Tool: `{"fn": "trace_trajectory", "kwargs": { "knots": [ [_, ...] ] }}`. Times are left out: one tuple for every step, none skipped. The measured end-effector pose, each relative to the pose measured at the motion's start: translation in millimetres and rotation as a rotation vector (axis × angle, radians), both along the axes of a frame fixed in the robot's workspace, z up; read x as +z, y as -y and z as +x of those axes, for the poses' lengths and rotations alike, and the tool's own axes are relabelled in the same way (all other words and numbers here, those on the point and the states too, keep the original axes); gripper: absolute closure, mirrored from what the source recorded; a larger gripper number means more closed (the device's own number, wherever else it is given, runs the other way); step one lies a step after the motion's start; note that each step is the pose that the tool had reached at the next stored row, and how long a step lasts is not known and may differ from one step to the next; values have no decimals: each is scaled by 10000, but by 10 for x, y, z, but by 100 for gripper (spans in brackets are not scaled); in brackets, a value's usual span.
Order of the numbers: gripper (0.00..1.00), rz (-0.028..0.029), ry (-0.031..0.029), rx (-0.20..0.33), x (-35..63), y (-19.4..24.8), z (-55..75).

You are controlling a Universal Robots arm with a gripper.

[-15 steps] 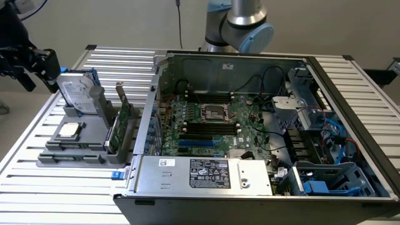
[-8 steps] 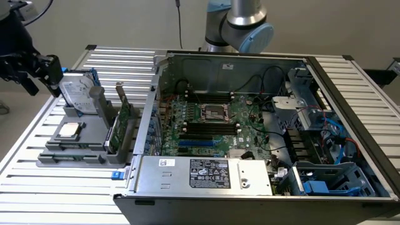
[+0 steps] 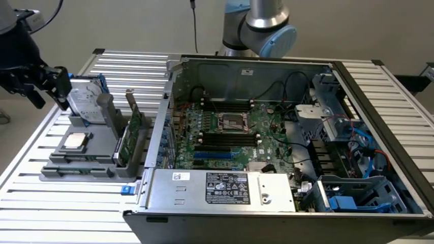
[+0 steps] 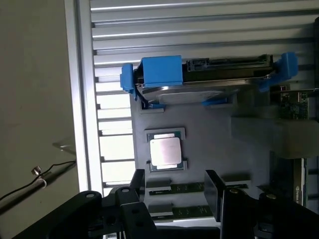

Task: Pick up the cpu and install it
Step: 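Pick up the cpu and move it towards the insertion slot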

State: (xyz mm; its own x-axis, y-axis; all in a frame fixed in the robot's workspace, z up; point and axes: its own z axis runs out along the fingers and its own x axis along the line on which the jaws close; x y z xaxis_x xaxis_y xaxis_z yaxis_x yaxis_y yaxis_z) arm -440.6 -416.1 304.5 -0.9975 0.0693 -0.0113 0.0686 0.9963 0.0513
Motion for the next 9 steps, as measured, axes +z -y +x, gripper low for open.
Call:
{"fn": "trace_trajectory", "kwargs": {
  "knots": [
    [40, 0, -1, 8, -20, 0, 0],
    [40, 0, -3, 17, -38, 1, -1],
    [40, 0, -9, 32, -55, 2, -1],
    [40, 0, -14, 53, -73, 4, 0],
    [40, 0, -22, 75, -92, 7, 0],
    [40, 0, -31, 96, -109, 10, 0],
    [40, -1, -40, 117, -127, 14, 0],
    [40, -1, -49, 142, -144, 17, 0],
    [40, -1, -58, 168, -161, 21, 0]
  ]
}}
